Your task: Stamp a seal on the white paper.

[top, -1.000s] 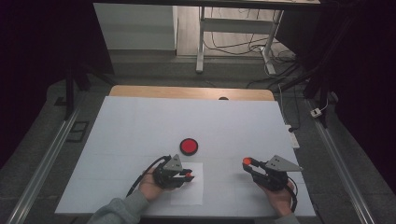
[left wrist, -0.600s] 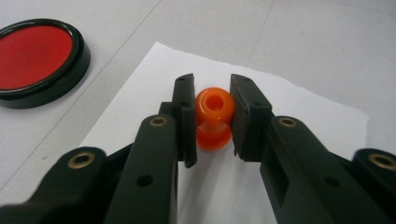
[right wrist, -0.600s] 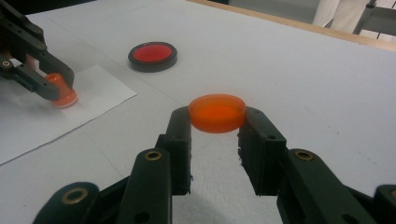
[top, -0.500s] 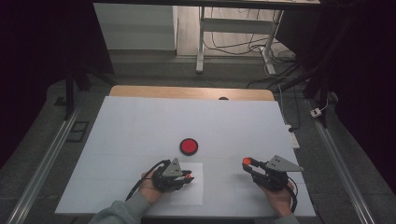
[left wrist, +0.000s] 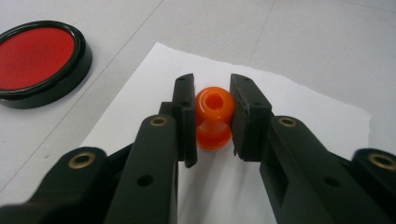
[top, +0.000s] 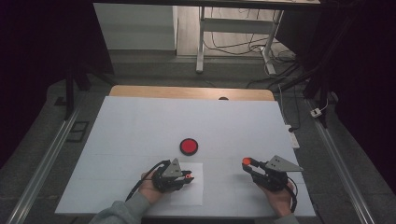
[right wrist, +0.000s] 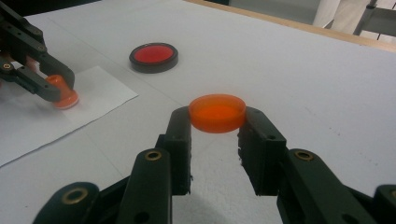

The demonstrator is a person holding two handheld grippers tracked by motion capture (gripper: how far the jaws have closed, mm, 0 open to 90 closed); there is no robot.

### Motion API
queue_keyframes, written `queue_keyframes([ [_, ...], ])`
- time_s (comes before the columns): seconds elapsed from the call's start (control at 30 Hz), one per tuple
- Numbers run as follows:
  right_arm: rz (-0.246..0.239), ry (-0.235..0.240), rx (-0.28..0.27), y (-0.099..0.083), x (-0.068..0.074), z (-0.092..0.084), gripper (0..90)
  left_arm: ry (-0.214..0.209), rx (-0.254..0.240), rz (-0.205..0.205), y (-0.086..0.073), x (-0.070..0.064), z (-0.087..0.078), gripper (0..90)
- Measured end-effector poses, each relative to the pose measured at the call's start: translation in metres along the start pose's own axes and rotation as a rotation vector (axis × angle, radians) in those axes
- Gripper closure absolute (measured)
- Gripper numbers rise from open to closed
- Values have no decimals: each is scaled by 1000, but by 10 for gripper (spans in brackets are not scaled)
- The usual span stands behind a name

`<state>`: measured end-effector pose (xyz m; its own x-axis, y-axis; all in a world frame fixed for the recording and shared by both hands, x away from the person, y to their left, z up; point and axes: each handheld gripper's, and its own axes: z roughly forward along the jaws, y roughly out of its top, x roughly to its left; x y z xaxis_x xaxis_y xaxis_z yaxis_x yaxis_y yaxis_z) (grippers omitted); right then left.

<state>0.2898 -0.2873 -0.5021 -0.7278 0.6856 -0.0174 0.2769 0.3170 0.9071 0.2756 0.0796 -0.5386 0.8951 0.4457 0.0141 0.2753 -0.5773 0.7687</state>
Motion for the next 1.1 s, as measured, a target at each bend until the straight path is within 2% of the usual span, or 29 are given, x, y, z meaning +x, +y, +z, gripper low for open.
queue_keyframes([
  [0.73,-1,-4,-1,0,0,0,647,8,-13,2,-2,-1,0,738],
  [1.1,-3,-8,-7,1,0,-1,647,-8,-9,-12,-1,1,-1,734],
])
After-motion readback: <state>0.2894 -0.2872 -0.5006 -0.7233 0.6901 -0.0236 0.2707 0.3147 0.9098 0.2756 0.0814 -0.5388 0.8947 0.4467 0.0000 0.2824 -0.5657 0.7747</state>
